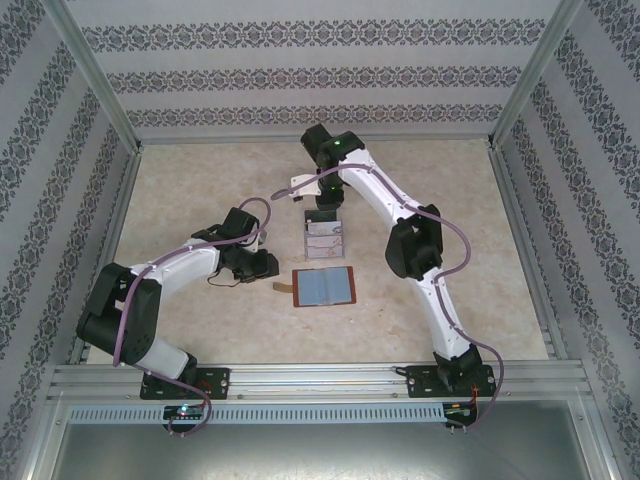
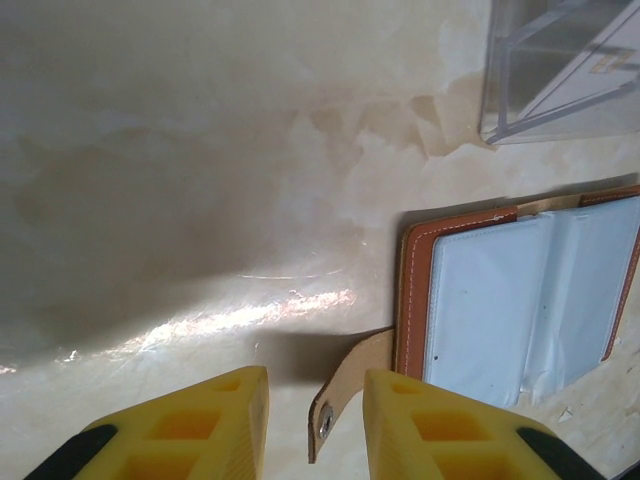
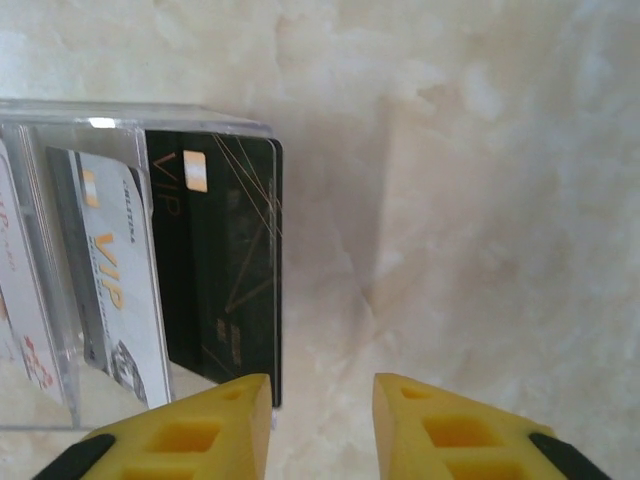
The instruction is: Take the credit cards out of the card holder
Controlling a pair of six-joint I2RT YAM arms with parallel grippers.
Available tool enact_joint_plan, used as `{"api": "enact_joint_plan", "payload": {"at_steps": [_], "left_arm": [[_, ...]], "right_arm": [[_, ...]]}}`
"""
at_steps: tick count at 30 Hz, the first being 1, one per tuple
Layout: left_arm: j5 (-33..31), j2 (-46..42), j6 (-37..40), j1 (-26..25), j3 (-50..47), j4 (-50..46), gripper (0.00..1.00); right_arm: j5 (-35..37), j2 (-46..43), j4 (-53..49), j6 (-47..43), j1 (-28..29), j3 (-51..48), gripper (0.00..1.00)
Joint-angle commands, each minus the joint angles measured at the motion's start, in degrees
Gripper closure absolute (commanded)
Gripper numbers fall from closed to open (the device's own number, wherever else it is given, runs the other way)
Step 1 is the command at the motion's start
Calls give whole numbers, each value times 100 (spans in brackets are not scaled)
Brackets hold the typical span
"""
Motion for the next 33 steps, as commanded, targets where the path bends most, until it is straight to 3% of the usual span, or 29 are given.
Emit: {"api": "enact_joint_plan", "payload": {"at_steps": [1, 4, 8, 13, 14, 15, 21, 33], "left_arm": [[-198, -187, 159, 82, -31, -161, 67], [-595, -212, 277, 99, 28, -280, 61], [-1026, -220, 440, 113, 171, -463, 37], [-1162, -202, 503, 129, 173, -377, 22], [-1193, -186, 512, 132, 184, -351, 3], [-1231, -173, 526, 138, 197, -341, 0], [-1778, -175, 726, 178, 296, -352, 0], [-3930, -874, 1679, 366, 11, 39, 0]], "right_arm": [[173, -684, 321, 229, 24, -394, 62], [224, -1149, 754, 515, -4, -1117, 46], [182, -1888, 1340, 836, 13, -2295, 3], [132, -2768, 2011, 1180, 12, -3670, 2], [138, -2947, 2197, 1297, 3, -3959, 2], [135, -3104, 2357, 1404, -19, -4195, 2], [94, -4015, 3294, 2403, -300, -5687, 2], [286, -5597, 5946, 4893, -1616, -8656, 2]]}}
